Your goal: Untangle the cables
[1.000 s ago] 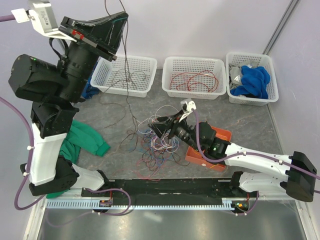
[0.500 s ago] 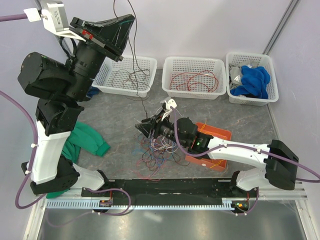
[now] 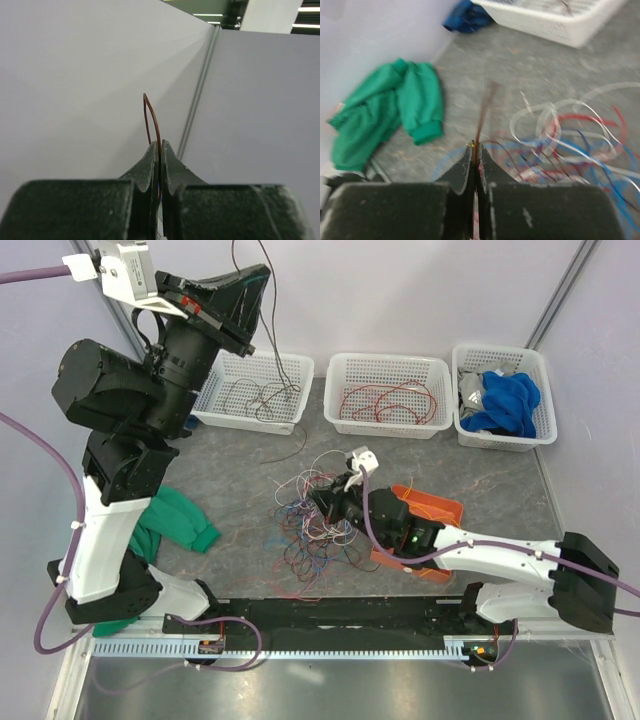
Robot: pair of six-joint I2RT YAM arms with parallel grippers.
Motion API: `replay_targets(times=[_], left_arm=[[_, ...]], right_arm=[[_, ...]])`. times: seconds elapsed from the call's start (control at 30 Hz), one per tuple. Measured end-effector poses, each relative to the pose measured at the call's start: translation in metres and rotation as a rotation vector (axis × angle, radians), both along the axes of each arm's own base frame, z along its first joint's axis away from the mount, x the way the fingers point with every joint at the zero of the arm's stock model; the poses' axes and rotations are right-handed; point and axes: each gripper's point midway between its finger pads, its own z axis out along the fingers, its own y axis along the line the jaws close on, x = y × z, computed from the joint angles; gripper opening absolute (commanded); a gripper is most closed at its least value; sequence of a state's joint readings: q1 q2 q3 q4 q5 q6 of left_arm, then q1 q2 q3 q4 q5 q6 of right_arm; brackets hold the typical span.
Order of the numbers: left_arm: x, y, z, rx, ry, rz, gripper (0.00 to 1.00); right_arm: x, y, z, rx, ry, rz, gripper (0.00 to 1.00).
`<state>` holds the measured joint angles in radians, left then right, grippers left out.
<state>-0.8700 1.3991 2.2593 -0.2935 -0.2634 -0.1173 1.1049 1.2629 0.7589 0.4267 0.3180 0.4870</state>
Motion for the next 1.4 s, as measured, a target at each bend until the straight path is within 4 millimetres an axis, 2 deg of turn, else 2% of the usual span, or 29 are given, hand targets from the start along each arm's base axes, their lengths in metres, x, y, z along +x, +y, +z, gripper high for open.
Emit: replay_targets(times=[0.13,0.33,0.43,0.57,0.63,0.7,0.87,0.97,1.07,1.13,1.23,1.3,1.4], left_arm=[[0.014,0.002,0.012,0.01,-0.048,0.089,0.02],[0.031,-0.004,0.017,0.034,-0.1,0.169,0.02],[0.039,-0.007,0.016,0.049,-0.112,0.202,0.02],[0.06,-0.012,0.008,0.092,-0.118,0.274,0.02],[0.079,-0.013,-0.003,0.126,-0.104,0.317,0.02],[0.107,-0.008,-0.019,0.165,-0.068,0.374,0.02],[0.199,0.025,-0.084,0.219,0.121,0.509,0.02],[0.258,0.049,-0.138,0.228,0.259,0.549,0.02],[0.305,0.068,-0.185,0.218,0.366,0.561,0.02],[0.331,0.078,-0.209,0.203,0.413,0.561,0.02],[0.358,0.087,-0.237,0.182,0.46,0.548,0.02],[0.372,0.095,-0.252,0.165,0.482,0.548,0.02],[0.388,0.106,-0.269,0.139,0.51,0.543,0.02]], right_arm=[[-0.006,-0.033,-0.043,-0.085,0.061,-0.062,0.0],[-0.024,-0.082,-0.132,-0.235,0.202,-0.119,0.0],[-0.03,-0.091,-0.152,-0.271,0.238,-0.126,0.0],[-0.03,-0.088,-0.148,-0.25,0.234,-0.12,0.0],[-0.03,-0.087,-0.146,-0.246,0.234,-0.114,0.0],[-0.031,-0.084,-0.142,-0.238,0.234,-0.102,0.0],[-0.032,-0.072,-0.126,-0.219,0.23,-0.062,0.0],[-0.031,-0.062,-0.104,-0.195,0.207,-0.035,0.0],[-0.028,-0.055,-0.08,-0.164,0.175,-0.018,0.0],[-0.027,-0.051,-0.07,-0.15,0.162,-0.01,0.0],[-0.025,-0.046,-0.063,-0.146,0.154,0.004,0.0],[-0.023,-0.043,-0.068,-0.16,0.162,0.011,0.0],[-0.019,-0.039,-0.084,-0.202,0.192,0.021,0.0]])
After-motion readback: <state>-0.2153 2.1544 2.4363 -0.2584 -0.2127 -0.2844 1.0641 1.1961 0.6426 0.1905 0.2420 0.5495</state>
